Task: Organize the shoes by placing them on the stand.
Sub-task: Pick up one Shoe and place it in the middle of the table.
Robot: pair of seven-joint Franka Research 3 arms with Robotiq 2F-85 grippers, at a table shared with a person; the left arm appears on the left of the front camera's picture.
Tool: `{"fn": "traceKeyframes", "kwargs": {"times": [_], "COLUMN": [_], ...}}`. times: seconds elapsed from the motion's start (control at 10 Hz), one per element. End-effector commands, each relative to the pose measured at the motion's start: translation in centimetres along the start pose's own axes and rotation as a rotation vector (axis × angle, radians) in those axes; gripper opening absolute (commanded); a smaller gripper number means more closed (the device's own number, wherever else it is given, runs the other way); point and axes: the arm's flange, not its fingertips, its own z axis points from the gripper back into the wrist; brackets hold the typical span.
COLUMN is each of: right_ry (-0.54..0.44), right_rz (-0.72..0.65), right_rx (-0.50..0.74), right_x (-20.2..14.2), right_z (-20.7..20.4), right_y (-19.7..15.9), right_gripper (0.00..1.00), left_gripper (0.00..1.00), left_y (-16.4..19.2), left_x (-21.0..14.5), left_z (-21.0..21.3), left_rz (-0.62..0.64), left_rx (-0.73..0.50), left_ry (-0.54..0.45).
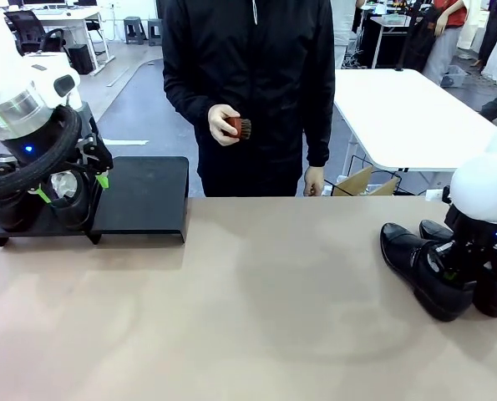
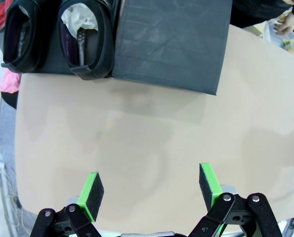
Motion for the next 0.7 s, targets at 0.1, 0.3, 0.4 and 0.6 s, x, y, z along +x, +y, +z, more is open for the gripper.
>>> {"fn": "traceKeyframes", "kwargs": {"times": [0.1,0.3,0.4,0.6], "right_ry": [-0.010,-0.070,-0.079,-0.080], "right_rz": [-0.031,-0.200,-0.236,-0.226], "right_rx": [0.095,0.129,0.174,0.203], "right_x": [-2.7,-5.2,-6.4,-9.1], "right_z": [2.1,7.2,9.6,12.8], "right_y": [-0.2,2.0,3.7,9.0], "right_gripper": [0.00,0.00,0.00,0.00], "left_gripper": [1.00,1.00,1.00,1.00], "left_y": [0.1,0.1,0.1,0.1], "left_x": [0.1,0.1,0.1,0.1], "left_z": [0.0,0.0,0.0,0.0], "left_rz": [-0.007,-0.007,-0.007,-0.007], "left_rx": [0.007,0.007,0.007,0.007], "left_ry": [-0.014,-0.014,-0.014,-0.014]}}
